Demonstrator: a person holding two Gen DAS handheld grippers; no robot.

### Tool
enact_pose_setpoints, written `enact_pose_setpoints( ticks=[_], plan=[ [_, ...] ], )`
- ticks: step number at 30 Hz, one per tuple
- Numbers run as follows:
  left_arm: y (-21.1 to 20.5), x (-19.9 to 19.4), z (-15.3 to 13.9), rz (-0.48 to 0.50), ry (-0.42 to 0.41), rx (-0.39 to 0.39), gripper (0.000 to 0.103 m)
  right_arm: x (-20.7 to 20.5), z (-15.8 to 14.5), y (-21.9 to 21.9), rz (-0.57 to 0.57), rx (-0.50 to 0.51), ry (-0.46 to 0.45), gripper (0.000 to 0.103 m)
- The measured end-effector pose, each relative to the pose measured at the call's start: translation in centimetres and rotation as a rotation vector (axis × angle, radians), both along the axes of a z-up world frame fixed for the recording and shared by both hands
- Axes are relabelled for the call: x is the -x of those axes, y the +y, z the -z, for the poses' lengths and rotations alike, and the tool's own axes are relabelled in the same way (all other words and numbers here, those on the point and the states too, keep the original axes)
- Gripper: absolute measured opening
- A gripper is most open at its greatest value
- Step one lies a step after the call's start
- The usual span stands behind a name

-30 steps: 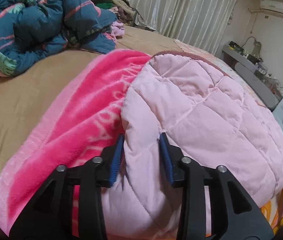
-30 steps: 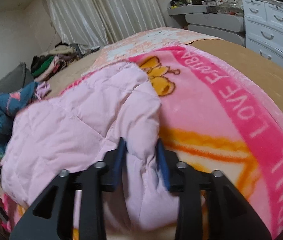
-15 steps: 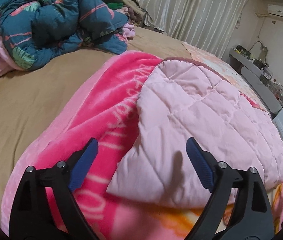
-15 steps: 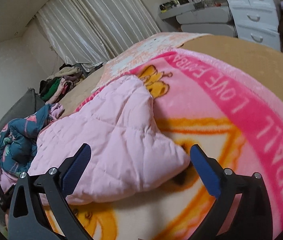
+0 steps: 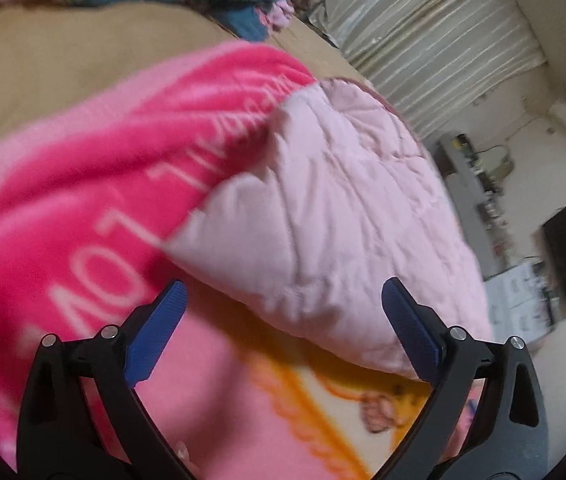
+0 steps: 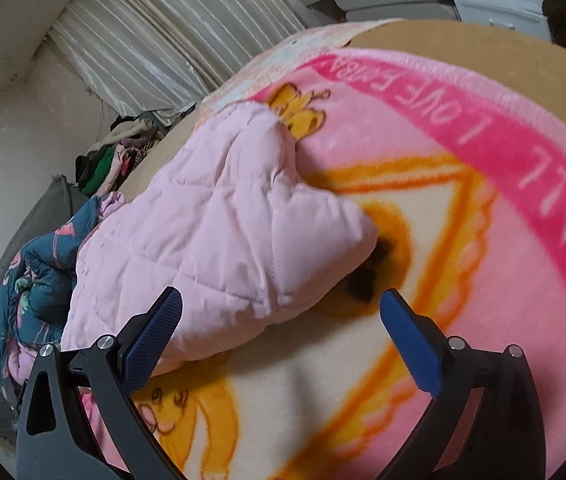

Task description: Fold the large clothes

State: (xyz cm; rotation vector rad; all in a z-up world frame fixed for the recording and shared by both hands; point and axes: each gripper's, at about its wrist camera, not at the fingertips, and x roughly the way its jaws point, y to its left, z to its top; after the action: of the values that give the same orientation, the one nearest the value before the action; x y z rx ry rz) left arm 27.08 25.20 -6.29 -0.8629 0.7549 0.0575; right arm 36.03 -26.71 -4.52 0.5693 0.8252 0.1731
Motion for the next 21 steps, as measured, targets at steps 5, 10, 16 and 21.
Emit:
enact_pose_setpoints(
  ticks=[5,10,16,21],
  plan=[
    [-0.9,-2.4,1.9,0.008,0.006,0.061,0.093,-1.2,1.2,1.0,-0.013,-0.064,0.035,0.099],
    [-0.9,-4.8,3.0,0.011,-0.005,0.086,0.095,-3.1,1.4,1.9,-0.013,-0.040,0.032,0.099],
    [-0.8,-6.5,3.7,0.024,-0.017,0.067,0.095,-5.9,3.0,1.4,0.039,-0.143,0.069,0.099],
    [-0.9,-6.8,3.4,0.038,-0.035,0.030,0.088,-7.5,3.7,2.0,0.050,-0.176,0.074,0.099]
  ],
)
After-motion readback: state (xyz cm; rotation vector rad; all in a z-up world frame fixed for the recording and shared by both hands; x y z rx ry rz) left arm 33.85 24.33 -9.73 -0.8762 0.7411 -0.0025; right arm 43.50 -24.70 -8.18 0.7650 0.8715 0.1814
